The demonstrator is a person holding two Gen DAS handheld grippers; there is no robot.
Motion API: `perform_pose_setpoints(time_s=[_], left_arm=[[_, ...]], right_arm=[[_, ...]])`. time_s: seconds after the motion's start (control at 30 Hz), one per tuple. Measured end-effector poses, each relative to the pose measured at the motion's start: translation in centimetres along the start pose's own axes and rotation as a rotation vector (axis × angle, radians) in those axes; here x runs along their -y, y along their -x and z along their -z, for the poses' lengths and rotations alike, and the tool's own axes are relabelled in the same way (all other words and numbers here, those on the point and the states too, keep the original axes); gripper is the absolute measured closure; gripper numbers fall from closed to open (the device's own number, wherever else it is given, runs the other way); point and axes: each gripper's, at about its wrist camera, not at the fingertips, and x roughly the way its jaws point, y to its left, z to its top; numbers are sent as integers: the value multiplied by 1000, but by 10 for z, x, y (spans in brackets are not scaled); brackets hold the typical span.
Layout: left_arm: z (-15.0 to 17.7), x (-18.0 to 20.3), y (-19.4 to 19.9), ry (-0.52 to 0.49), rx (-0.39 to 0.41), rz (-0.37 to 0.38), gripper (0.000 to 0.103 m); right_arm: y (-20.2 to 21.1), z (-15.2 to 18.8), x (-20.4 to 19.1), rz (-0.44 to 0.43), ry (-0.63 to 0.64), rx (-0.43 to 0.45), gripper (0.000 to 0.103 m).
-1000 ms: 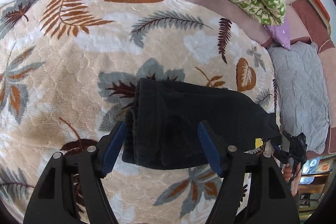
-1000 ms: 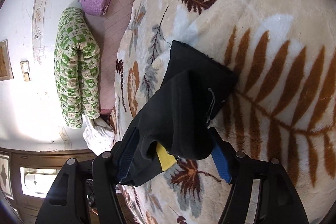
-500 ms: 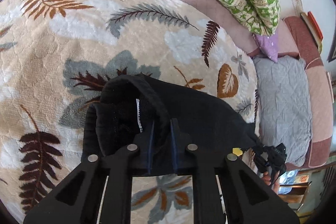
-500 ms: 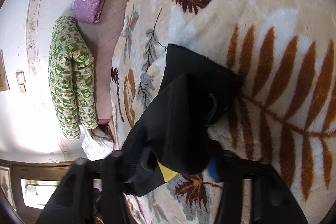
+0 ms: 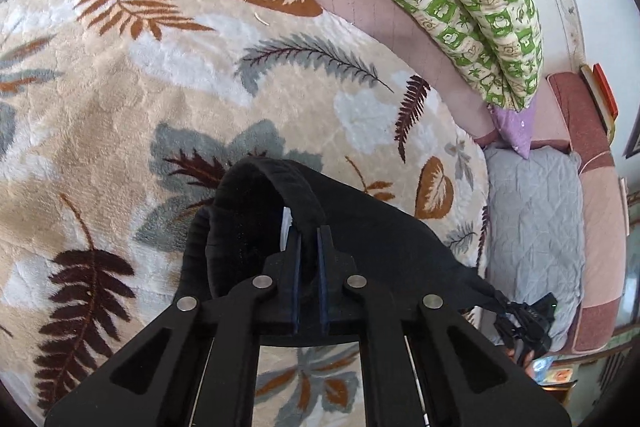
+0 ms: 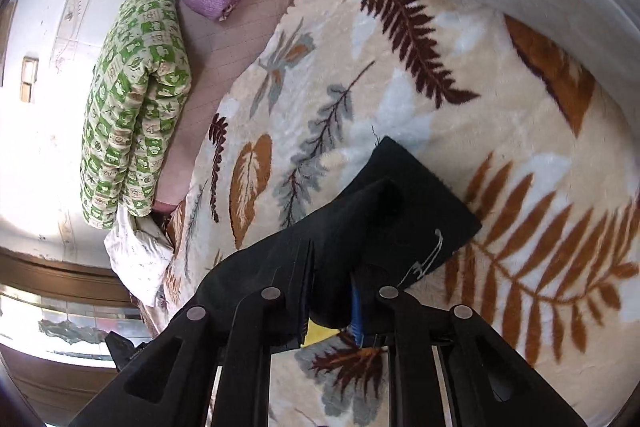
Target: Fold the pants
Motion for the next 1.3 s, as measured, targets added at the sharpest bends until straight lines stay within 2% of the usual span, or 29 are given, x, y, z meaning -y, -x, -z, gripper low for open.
perform_pose_setpoints(time_s=[0.1, 0.13, 0.23, 0.3, 0.33, 0.37, 0.43, 0.5, 0.53, 0.57, 0.63, 0.7, 0.73, 0.77, 0.83, 0.87, 0.9, 1.0, 1.1, 1.2, 1.3], left_arm=[[2, 3, -1, -8, -17, 21, 98], [3, 4, -2, -14, -26, 28, 98], [5, 7, -9, -47, -72, 43, 98], [6, 9, -13, -64, -89, 47, 94], [7, 9, -15, -66, -97, 49, 88], [8, 10, -18, -68, -110, 49, 78], [10, 10, -22, -76, -136, 37, 67], [12, 10, -21, -98, -147, 22, 67], [13, 10, -20, -111, -149, 11, 64], [13, 9, -20, -122, -150, -10, 55], [13, 7, -22, -127, -150, -42, 46], [14, 7, -26, -144, -164, -71, 48], [15, 8, -27, -160, -159, -74, 54], [17, 10, -27, -171, -142, -71, 76], [16, 10, -26, -143, -118, -71, 89], [14, 6, -24, -99, -96, -62, 95], [12, 3, -21, -70, -82, -49, 97], [-2, -7, -3, 21, -7, -4, 97], [-17, -14, 22, 75, 46, 53, 97], [-22, -12, 46, 63, 108, 77, 97], [-15, -14, 46, 31, 95, 60, 97]], right_arm=[[-10, -6, -2, -1, -10, -5, 88], [-18, -9, -5, -22, -14, -35, 88], [-24, -6, -11, -15, -6, -40, 84], [-27, -3, -11, -10, -11, -64, 84], [-27, -2, -8, -8, -31, -62, 84], [-27, -1, -5, -11, -39, -67, 83], [-28, 1, 3, -6, -55, -81, 82], [-29, 3, 11, -3, -80, -87, 75], [-30, 4, 17, -8, -102, -92, 74], [-29, 5, 21, -13, -114, -89, 74], [-31, 6, 26, -24, -119, -94, 74], [-34, 7, 29, -26, -126, -103, 73], [-36, 8, 30, -28, -126, -105, 73], [-37, 9, 31, -26, -119, -111, 74], [-37, 10, 32, -15, -101, -103, 74], [-36, 10, 32, -14, -88, -97, 81], [-35, 10, 30, -15, -74, -93, 90], [-28, 3, 16, 7, -9, -58, 90], [-19, -8, -6, -18, 36, -24, 91], [-4, -23, -32, -98, 74, 27, 91], [12, -34, -47, -190, 143, 111, 91]])
